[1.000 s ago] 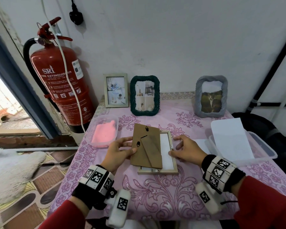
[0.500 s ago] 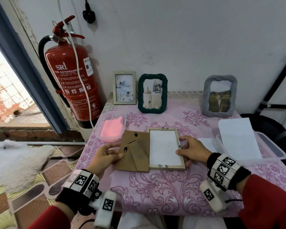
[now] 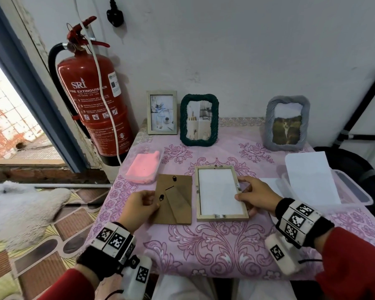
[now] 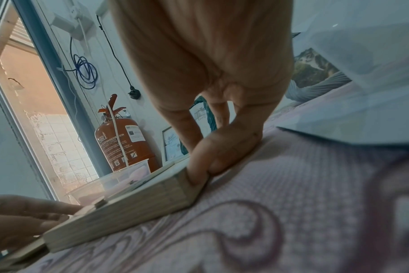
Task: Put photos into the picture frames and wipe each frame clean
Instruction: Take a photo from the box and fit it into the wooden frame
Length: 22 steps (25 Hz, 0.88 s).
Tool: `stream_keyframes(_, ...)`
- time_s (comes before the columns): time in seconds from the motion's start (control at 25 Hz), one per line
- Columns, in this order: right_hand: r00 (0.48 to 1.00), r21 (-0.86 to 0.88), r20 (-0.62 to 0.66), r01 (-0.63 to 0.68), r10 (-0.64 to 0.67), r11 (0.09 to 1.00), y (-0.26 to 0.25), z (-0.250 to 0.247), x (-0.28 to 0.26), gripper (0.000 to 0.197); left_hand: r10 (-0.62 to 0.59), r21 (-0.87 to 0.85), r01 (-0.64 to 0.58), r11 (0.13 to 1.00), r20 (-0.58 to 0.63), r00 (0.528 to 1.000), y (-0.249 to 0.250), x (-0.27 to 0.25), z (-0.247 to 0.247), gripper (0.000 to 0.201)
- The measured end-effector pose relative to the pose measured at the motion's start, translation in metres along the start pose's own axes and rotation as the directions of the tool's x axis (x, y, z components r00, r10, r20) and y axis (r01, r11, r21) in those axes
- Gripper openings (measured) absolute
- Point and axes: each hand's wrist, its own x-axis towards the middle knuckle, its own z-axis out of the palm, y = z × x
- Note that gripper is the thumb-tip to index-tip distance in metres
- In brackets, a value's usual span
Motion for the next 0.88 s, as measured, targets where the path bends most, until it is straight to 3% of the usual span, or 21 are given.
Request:
stream_keyframes(0.12,1.0,0.01,0.002,0.002,-0.002,1.0,0.0,0.0,-0.001,0.061,0.044,0.264,-0.042,0.964,-0.003,0.999,0.005,0.0,0.002,0.043)
stream_keyframes(0.28,1.0,0.014,0.005,0.007,-0.007,1.0,0.0,-0.001,-0.001,0.061,0.247,0.342,-0.239,0.909,0.021,0.969,0.023,-0.004,0.011,0.047)
stream_keyframes(0.48,0.999,-0.001,0.002,0.035,-0.035,0.999,-0.001,0.0,-0.003,0.059,0.393,0.41,-0.481,0.775,0.285,0.874,0.061,0.013,0.037,0.064)
stream_keyframes(0.68,0.999,0.0,0.003,0.048,-0.048,0.999,0.002,0.0,-0.003,0.058,0.259,0.6,-0.612,0.515,0.572,0.778,0.078,0.045,0.063,0.111)
stream_keyframes(0.88,0.996,-0.04,-0.005,0.086,-0.086,0.995,0.002,-0.001,-0.003,0.056,0.088,0.667,-0.656,0.353,0.674,0.733,0.073,0.062,0.068,0.129)
